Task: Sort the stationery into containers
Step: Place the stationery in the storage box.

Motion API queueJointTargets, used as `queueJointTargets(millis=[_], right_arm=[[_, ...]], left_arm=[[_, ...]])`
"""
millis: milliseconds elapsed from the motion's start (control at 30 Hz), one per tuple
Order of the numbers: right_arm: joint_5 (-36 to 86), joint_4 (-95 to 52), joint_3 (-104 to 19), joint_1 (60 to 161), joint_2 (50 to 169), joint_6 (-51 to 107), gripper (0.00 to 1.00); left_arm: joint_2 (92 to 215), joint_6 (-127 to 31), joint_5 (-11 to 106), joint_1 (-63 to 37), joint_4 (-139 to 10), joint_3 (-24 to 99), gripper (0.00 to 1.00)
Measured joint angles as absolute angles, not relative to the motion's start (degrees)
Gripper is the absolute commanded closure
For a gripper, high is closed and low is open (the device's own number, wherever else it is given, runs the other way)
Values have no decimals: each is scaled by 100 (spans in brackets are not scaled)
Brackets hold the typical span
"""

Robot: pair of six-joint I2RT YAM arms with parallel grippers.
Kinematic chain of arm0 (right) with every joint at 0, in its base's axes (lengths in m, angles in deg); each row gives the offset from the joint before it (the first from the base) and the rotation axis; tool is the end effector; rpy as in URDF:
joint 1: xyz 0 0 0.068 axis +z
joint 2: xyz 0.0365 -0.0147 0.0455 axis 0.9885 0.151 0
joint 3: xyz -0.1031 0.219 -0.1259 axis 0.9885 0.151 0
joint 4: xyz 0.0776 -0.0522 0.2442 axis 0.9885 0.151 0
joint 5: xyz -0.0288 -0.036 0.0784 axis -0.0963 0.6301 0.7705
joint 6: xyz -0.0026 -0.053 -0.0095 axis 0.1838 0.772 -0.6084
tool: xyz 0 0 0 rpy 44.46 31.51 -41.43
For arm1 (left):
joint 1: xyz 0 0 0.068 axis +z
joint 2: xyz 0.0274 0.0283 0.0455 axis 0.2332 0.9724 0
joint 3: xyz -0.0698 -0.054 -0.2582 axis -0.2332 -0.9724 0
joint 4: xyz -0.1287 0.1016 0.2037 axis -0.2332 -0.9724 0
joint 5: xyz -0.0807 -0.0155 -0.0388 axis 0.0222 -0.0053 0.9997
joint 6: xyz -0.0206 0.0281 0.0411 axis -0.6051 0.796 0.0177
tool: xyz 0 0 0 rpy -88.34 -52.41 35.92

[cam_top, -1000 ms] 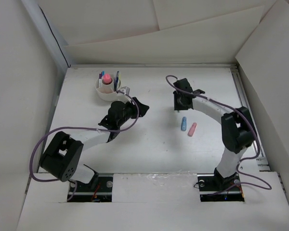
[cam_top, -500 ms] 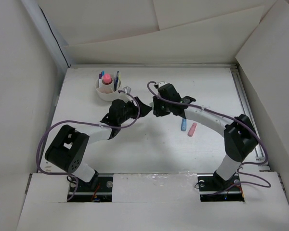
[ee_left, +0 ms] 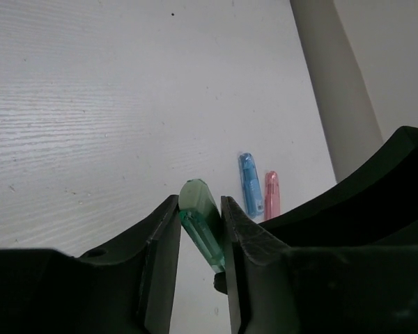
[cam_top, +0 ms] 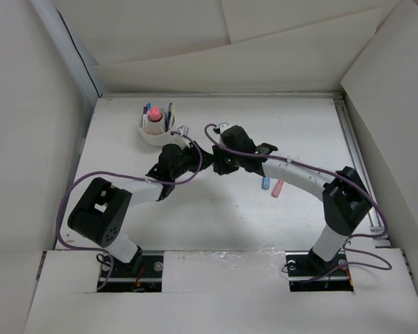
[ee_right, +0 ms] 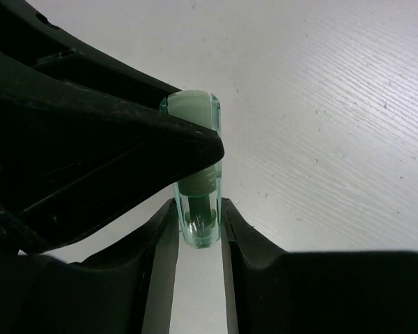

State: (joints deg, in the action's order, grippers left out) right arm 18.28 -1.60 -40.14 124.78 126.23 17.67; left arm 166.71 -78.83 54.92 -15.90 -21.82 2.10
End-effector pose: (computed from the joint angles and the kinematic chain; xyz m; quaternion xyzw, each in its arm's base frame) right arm 0.2764 0.2627 0.2512 -0.2123 0.8987 0.2004 0.3272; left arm 0.2735 -0.1650 0.2060 0.0065 0.7516 -0.4638 0.4690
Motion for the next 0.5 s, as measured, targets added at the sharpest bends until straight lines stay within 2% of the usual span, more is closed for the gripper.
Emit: queueJointTargets(millis=[33, 67, 200, 300, 333, 500], right_arm=[[1841, -164, -4014, 12482, 12623, 1769, 94], [1843, -173, -4014, 12484, 12623, 1767, 94], [1817, -208, -4008, 12478, 12620, 1764, 93], [1809, -236, -4008, 12475, 12620, 1767, 77], [1802, -241, -4006, 12475, 12620, 1771, 66], [1811, -273, -3866, 12491, 12363, 1839, 41]], left_arm=[[16676, -7885, 5488, -1588, -2182, 210, 80], [16678, -7922, 5481, -1575, -2171, 210, 88], [16678, -8010, 5525, -1599, -2025, 269, 99], [16678, -8014, 5499, -1590, -2049, 275, 100], [16678, -8016, 5477, -1590, -2058, 282, 100], [16656, -7988, 5142, -1590, -2327, 385, 100]])
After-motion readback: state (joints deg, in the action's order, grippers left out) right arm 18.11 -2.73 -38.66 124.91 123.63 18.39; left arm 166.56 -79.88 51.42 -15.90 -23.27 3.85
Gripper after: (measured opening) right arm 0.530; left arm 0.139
